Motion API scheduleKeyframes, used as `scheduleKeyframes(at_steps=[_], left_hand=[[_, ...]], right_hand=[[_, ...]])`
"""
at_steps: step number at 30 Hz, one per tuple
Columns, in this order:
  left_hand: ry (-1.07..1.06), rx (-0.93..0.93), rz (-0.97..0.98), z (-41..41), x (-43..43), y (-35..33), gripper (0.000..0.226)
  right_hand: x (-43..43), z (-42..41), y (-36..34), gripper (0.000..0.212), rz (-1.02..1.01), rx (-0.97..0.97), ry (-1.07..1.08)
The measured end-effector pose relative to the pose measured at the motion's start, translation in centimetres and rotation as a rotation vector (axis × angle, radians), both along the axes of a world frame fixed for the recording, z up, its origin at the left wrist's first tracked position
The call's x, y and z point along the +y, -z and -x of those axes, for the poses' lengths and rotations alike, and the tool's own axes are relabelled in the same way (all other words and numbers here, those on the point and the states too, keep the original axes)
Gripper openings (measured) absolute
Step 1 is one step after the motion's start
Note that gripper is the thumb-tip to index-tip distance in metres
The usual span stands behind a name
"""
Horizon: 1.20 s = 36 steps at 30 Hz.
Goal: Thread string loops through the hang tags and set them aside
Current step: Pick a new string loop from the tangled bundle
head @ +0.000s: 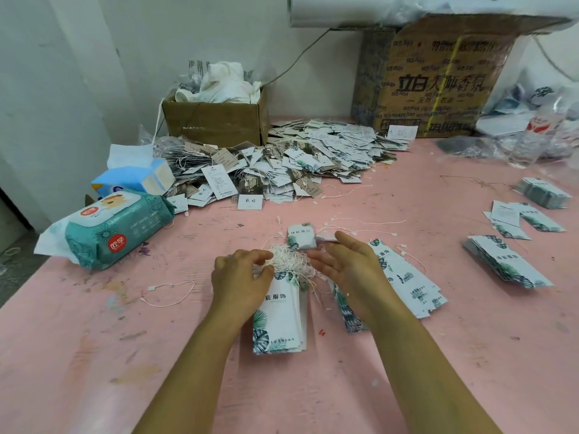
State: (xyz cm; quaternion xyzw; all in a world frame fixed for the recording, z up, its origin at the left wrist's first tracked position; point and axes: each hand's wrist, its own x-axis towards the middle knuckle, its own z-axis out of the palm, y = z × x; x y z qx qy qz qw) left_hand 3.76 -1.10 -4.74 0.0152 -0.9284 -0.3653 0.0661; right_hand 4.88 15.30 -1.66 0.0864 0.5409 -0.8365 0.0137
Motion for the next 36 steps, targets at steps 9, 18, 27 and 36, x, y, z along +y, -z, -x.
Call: scheduleKeyframes(at_steps=[9,18,27,36], left_hand=[[0.021,0.028,-0.139,-0.3,0.0,-0.6,0.011],[0.048,0.184,-0.337,-0.6,0.3,-1.0,0.023],[0.139,0.213,-0.501,-1.1,0.8,-1.5,0.017],[0.263,0.216,-0.598,-1.2,1.1,-1.6,0.017]], right_hand=[[0.2,0.1,0.1,0.049,0.087,-0.07,-0.042],[0.1,0.0,0.0,0.034,0.088,-0.067,-0.065],[0.0,-0.2,0.7,0.025,-0.125,0.019,-0.145],[-1.2,-0.6,1.1,0.02,-0.736,0.332,-0.177]])
